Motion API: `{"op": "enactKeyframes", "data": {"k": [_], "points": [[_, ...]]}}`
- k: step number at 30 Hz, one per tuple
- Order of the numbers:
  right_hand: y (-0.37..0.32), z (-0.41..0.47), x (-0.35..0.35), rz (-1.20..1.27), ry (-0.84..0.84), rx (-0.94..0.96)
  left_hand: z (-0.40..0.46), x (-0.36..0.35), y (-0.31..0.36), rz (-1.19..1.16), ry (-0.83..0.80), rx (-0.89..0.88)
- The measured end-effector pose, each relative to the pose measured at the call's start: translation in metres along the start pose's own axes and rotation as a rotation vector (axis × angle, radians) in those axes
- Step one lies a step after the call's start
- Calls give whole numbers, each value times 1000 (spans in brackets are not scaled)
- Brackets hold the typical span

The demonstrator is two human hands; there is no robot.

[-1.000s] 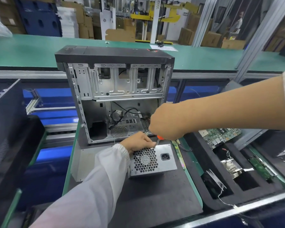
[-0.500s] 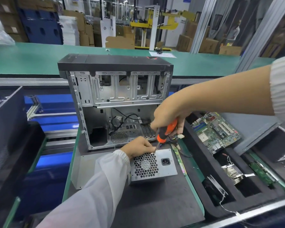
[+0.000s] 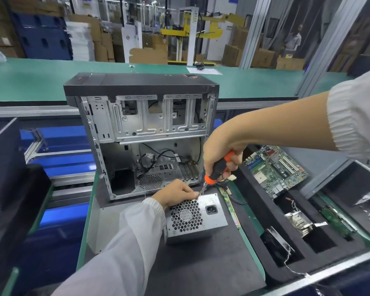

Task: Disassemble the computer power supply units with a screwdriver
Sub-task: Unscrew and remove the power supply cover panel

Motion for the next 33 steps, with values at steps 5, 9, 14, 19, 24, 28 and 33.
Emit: {"op": "enactKeyframes", "data": {"k": [5, 9, 14, 19, 24, 28, 33], "points": [[-35, -28, 3, -873, 655, 310, 3, 3, -11, -32, 16, 43], [-40, -62, -39, -1540, 1135, 696, 8, 5, -16, -15, 30, 40], [-36, -56, -25, -1179, 1064, 534, 7, 7, -9, 10, 28, 41], [4, -10, 10, -221, 369, 75, 4, 5, -4, 26, 4, 31], [34, 3, -20, 354, -215, -162, 1, 3, -4, -12, 19, 48], [29, 4, -19, 252, -194, -105, -2, 1, 0, -23, 29, 45], [-6, -19, 6, -410, 356, 167, -2, 2, -3, -14, 45, 65]]}}
Point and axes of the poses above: each hand's wrist, its own z-axis towards the middle knuckle, its own x-axis out of the back of the hand, y = z × x, the point moved 10 cm from there along z, towards the middle knuckle, and after that the axes turned 13 degrees about -x, right-handed, at the moved point
